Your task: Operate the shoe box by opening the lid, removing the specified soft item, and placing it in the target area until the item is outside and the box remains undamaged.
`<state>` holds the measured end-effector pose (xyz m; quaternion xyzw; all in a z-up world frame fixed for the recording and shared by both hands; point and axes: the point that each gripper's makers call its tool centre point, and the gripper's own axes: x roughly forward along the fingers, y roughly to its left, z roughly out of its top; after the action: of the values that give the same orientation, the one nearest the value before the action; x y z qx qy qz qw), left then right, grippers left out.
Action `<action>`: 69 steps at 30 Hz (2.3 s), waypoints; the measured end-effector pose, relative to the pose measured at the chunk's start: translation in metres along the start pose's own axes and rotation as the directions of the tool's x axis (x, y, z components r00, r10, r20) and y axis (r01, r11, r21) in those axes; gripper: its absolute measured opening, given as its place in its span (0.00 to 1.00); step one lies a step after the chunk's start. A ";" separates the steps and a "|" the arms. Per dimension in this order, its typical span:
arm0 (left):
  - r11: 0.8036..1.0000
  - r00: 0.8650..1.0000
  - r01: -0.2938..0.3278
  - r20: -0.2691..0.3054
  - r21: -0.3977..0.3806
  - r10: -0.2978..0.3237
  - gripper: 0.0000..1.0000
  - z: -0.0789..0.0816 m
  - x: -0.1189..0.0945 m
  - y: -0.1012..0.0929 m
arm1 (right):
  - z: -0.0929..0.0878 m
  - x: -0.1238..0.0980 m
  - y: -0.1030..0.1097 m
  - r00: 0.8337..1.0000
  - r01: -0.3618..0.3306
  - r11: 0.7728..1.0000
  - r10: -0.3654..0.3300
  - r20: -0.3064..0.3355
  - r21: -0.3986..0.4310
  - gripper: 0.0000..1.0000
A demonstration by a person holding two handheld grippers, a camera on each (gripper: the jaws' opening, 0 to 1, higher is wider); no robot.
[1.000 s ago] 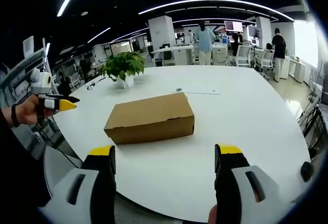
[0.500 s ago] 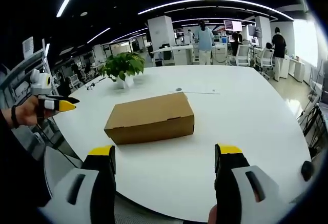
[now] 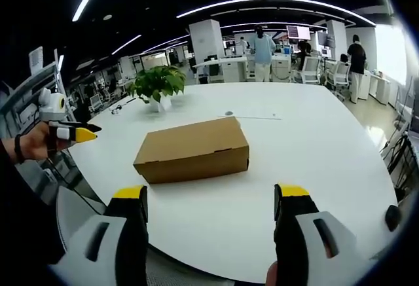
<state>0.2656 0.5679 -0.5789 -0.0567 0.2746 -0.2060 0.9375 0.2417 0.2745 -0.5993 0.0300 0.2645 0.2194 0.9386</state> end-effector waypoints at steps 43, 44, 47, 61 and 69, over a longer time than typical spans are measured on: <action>0.995 0.999 0.038 -0.008 -0.095 -0.039 0.82 -0.016 0.047 -0.003 | 0.024 0.086 0.004 0.989 -0.144 0.986 0.142 -0.032 -0.088 0.73; 0.995 0.999 0.037 -0.010 -0.094 -0.038 0.82 -0.016 0.050 -0.002 | 0.024 0.090 0.004 0.988 -0.154 0.983 0.151 -0.042 -0.097 0.73; 0.996 0.999 0.035 -0.019 -0.079 -0.037 0.81 -0.015 0.059 0.000 | 0.026 0.104 0.003 0.984 -0.172 0.978 0.165 -0.062 -0.119 0.73; 0.994 0.996 0.029 -0.086 -0.110 -0.038 0.81 -0.038 0.103 0.018 | 0.027 0.164 -0.028 0.979 -0.174 0.978 0.159 -0.130 -0.114 0.72; 0.993 0.993 0.025 -0.113 -0.119 -0.039 0.81 -0.045 0.119 0.024 | 0.023 0.193 -0.047 0.976 -0.161 0.985 0.149 -0.159 -0.065 0.71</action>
<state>0.3407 0.5400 -0.6810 -0.1042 0.3389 -0.2075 0.9117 0.4191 0.3160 -0.6807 -0.0029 0.3240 0.3036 0.8960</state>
